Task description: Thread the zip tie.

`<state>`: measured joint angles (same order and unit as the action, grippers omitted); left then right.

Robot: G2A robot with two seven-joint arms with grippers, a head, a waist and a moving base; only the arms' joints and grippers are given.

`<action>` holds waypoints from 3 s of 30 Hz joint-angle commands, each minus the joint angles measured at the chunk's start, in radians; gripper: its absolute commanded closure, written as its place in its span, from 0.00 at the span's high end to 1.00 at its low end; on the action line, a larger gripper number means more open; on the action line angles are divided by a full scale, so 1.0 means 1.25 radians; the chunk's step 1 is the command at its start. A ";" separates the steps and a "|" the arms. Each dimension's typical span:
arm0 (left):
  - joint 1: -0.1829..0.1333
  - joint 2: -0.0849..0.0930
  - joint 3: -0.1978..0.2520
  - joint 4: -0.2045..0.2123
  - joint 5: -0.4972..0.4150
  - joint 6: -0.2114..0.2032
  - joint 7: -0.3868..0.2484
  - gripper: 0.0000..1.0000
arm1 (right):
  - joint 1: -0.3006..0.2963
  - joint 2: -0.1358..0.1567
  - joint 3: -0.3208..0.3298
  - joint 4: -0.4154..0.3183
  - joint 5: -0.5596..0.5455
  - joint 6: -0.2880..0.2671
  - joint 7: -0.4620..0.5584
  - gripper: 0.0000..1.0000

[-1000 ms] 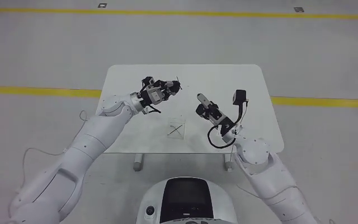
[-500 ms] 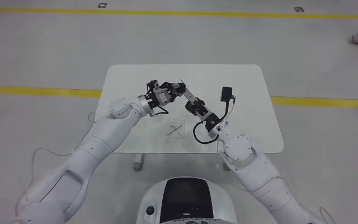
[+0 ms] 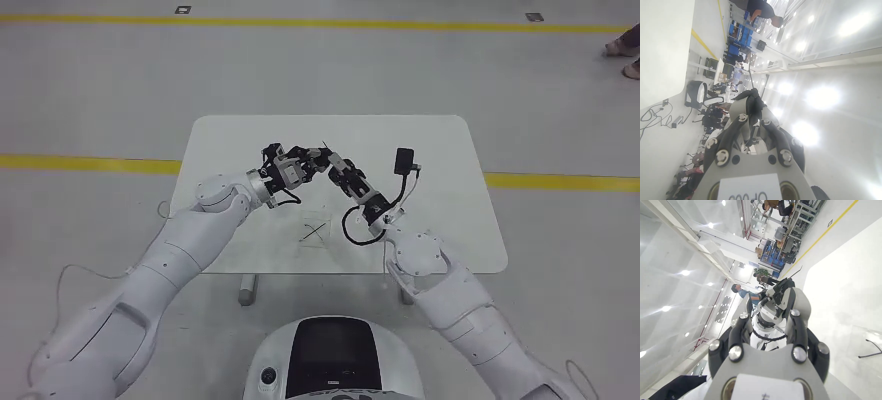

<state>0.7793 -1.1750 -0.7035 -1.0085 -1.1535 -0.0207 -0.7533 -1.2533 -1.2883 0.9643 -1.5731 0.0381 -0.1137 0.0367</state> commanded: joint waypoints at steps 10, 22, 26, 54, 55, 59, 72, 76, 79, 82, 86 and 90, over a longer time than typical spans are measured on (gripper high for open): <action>0.000 0.000 0.000 0.000 0.000 0.000 0.000 0.00 | 0.000 -0.011 0.008 0.015 -0.017 -0.004 -0.015 0.33; 0.000 0.000 0.000 0.000 0.000 0.000 0.000 0.00 | -0.005 -0.021 0.013 0.018 -0.031 -0.004 -0.006 0.25; 0.000 0.000 0.000 0.000 0.000 0.000 0.000 0.00 | -0.005 -0.024 0.015 0.018 -0.036 -0.003 -0.007 0.24; 0.000 0.000 0.000 0.000 0.000 0.000 0.000 0.00 | -0.009 -0.046 0.029 0.027 -0.065 0.008 -0.009 0.00; 0.000 0.000 0.000 0.000 0.000 0.000 0.000 0.00 | -0.010 -0.046 0.030 0.026 -0.066 0.009 -0.008 0.00; 0.000 0.000 0.000 0.000 0.000 0.000 0.000 1.00 | -0.014 -0.048 0.037 0.024 -0.067 0.010 -0.007 0.00; 0.000 0.000 0.000 0.000 0.000 0.000 0.000 1.00 | -0.035 -0.048 0.071 0.017 -0.019 0.000 0.032 0.00; 0.000 0.000 0.000 0.000 0.000 0.000 0.000 1.00 | -0.035 -0.048 0.071 0.017 -0.019 0.000 0.032 0.00; 0.005 0.001 -0.007 -0.004 -0.003 -0.008 -0.001 1.00 | -0.038 -0.048 0.079 0.017 0.009 0.004 0.040 0.00; -0.004 0.015 -0.024 0.020 0.083 -0.013 -0.012 1.00 | -0.037 -0.044 0.110 0.022 0.039 0.006 0.082 0.00; -0.005 0.035 -0.055 0.038 0.137 0.009 -0.077 1.00 | -0.041 -0.037 0.154 0.025 0.102 0.017 0.169 0.00; -0.007 0.053 -0.075 0.055 0.188 0.013 -0.190 1.00 | -0.035 -0.028 0.188 0.041 0.163 0.036 0.296 0.00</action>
<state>0.7714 -1.1137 -0.7926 -0.9498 -0.9352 -0.0085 -0.9521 -1.2997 -1.3258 1.1914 -1.5280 0.2262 -0.0764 0.3581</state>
